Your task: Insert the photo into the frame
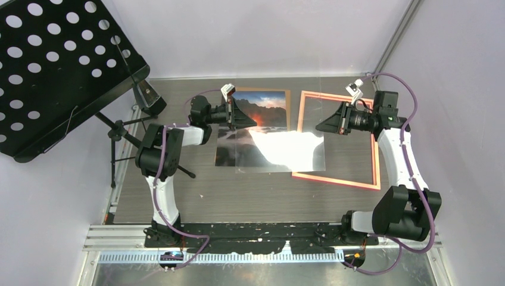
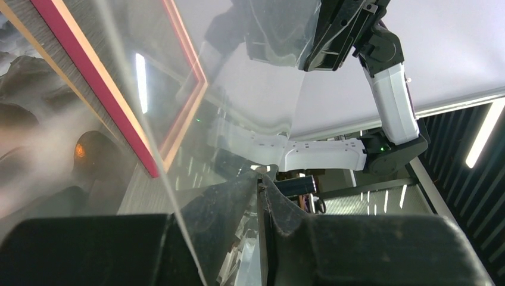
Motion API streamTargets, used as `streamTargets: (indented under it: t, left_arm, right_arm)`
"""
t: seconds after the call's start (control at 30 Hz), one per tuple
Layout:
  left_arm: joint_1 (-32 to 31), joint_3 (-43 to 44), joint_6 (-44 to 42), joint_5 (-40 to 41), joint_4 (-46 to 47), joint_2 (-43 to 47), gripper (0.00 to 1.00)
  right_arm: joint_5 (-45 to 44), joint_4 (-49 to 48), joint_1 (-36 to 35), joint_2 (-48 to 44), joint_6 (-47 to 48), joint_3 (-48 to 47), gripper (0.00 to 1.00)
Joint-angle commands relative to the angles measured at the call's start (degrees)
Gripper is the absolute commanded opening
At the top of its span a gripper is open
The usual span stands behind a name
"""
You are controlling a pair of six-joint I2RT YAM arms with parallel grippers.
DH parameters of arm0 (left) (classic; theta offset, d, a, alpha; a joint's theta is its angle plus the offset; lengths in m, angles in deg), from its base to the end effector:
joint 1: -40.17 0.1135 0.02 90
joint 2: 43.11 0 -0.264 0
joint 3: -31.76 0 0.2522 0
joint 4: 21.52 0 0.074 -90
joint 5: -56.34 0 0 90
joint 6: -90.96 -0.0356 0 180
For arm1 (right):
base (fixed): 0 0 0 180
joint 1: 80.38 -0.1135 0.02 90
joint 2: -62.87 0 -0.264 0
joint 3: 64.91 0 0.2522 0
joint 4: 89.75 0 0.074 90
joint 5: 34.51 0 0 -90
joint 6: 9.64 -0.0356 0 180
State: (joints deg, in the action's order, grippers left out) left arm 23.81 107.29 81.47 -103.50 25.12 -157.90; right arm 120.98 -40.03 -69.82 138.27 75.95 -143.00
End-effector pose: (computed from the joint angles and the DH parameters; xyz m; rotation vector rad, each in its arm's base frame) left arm 0.3854 -0.1480 0.2047 0.2240 2.0007 -2.0722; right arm 0.2673 -0.0169 0.3159 -0.2465 2.0924 1.2685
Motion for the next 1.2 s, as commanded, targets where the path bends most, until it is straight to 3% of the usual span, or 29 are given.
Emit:
streamTargets:
  t: [0.0, 0.13, 0.23, 0.4, 0.6, 0.73, 0.97, 1.17]
  left_arm:
    - [0.54, 0.47, -1.52, -1.17, 0.49, 2.46, 0.17]
    - [0.54, 0.48, -2.13, -1.00, -0.37, 2.59, 0.12]
    - [0.54, 0.47, -2.84, -0.87, -1.32, 2.72, 0.00]
    - [0.54, 0.24, -3.03, -0.30, -2.15, 3.01, 0.00]
    - [0.47, -1.07, -4.06, 1.27, -4.22, 5.38, 0.00]
    - [0.26, -1.95, -3.88, 2.55, -5.63, 6.83, 0.00]
    - [-0.85, -1.60, -3.77, 2.66, -7.07, 6.45, 0.00]
    - [-1.60, -1.68, -4.66, 3.09, -7.97, 5.59, 0.00]
  right_arm:
    - [1.85, 0.83, 0.87, -0.33, 2.29, -1.05, 0.05]
    - [2.06, 0.91, 0.94, -0.28, 2.34, -0.89, 0.05]
    - [2.32, 0.86, 0.95, -0.32, 2.44, -0.73, 0.06]
    - [2.59, 0.87, 0.92, -0.61, 3.15, -0.62, 0.09]
    - [1.02, 0.86, 1.01, -0.45, 3.48, -0.31, 0.48]
    - [-0.44, 0.89, 1.29, 0.27, 3.53, 0.04, 0.69]
    - [-1.75, 1.29, 4.72, 0.91, 4.76, 1.17, 0.85]
    - [-1.56, 4.87, 8.46, -0.04, 8.74, 0.65, 0.92]
